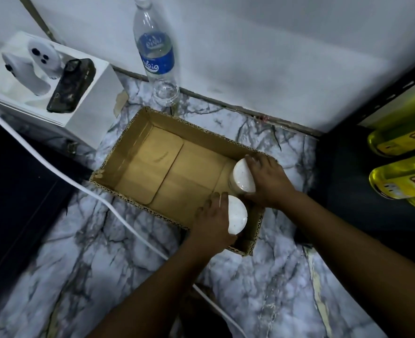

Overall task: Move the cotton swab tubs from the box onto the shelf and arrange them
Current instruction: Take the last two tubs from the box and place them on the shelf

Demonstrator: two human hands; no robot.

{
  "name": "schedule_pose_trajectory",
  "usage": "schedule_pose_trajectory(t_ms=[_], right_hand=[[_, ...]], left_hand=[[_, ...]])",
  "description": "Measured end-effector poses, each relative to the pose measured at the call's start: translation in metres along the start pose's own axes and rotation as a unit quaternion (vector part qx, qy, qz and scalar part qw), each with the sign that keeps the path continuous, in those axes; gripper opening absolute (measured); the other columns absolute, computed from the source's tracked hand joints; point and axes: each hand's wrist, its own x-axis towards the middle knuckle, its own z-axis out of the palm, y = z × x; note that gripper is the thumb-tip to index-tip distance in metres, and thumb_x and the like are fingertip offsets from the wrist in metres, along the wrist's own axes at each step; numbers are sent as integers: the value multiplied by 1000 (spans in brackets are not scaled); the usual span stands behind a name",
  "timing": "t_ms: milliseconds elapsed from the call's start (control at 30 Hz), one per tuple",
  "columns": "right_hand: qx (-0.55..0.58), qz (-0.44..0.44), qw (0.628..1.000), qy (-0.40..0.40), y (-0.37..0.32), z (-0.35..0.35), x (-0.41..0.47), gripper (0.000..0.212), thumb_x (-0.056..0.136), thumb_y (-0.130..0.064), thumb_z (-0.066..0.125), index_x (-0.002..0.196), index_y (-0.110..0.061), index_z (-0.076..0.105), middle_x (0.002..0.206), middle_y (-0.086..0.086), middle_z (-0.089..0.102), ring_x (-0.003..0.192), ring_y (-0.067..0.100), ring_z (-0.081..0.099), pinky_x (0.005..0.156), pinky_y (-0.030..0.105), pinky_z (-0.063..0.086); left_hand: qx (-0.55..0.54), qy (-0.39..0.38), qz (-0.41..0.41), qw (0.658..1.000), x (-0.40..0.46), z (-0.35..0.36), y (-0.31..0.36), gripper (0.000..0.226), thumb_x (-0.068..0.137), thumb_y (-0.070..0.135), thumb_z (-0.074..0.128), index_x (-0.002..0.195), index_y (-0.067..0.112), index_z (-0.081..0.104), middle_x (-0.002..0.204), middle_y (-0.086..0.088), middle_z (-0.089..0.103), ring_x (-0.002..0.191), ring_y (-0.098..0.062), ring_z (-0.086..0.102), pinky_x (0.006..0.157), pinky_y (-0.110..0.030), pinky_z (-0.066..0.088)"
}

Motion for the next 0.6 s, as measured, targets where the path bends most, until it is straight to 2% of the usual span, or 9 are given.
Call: schedule_pose_trajectory(t_ms=[200, 333, 467, 600], right_hand=[[10, 24, 999, -20, -11, 3, 4, 107, 72, -56, 69, 150, -10, 11, 152, 16, 16, 138, 36, 18, 115, 47, 16], [69, 33, 997, 4, -20, 5, 7, 105, 71, -58, 69, 149, -11, 17, 151, 13, 20, 138, 33, 20, 112, 46, 22], [130, 0, 991, 10, -34, 11, 9, 104, 71, -66, 64, 148, -13, 18, 150, 13, 22, 138, 31, 21, 111, 47, 30], [158, -18, 987, 22, -46, 17, 11, 103, 72, -61, 68, 149, -15, 17, 153, 12, 15, 141, 29, 15, 114, 42, 22]], left_hand=[[-73, 28, -40, 996, 5, -24, -35, 110, 69, 44, 75, 149, 13, 7, 151, -7, 20, 134, -27, 30, 103, -38, 33], [-74, 52, -62, 994, 17, -38, -54, 112, 68, 44, 77, 149, 12, 7, 149, -8, 22, 133, -28, 32, 103, -39, 34], [-85, 81, -75, 990, 30, -45, -70, 113, 67, 46, 77, 149, 12, 8, 149, -8, 23, 133, -28, 32, 104, -38, 34], [-98, 96, -77, 988, 38, -46, -82, 111, 67, 48, 76, 149, 13, 9, 149, -7, 23, 132, -28, 34, 103, -39, 35]])
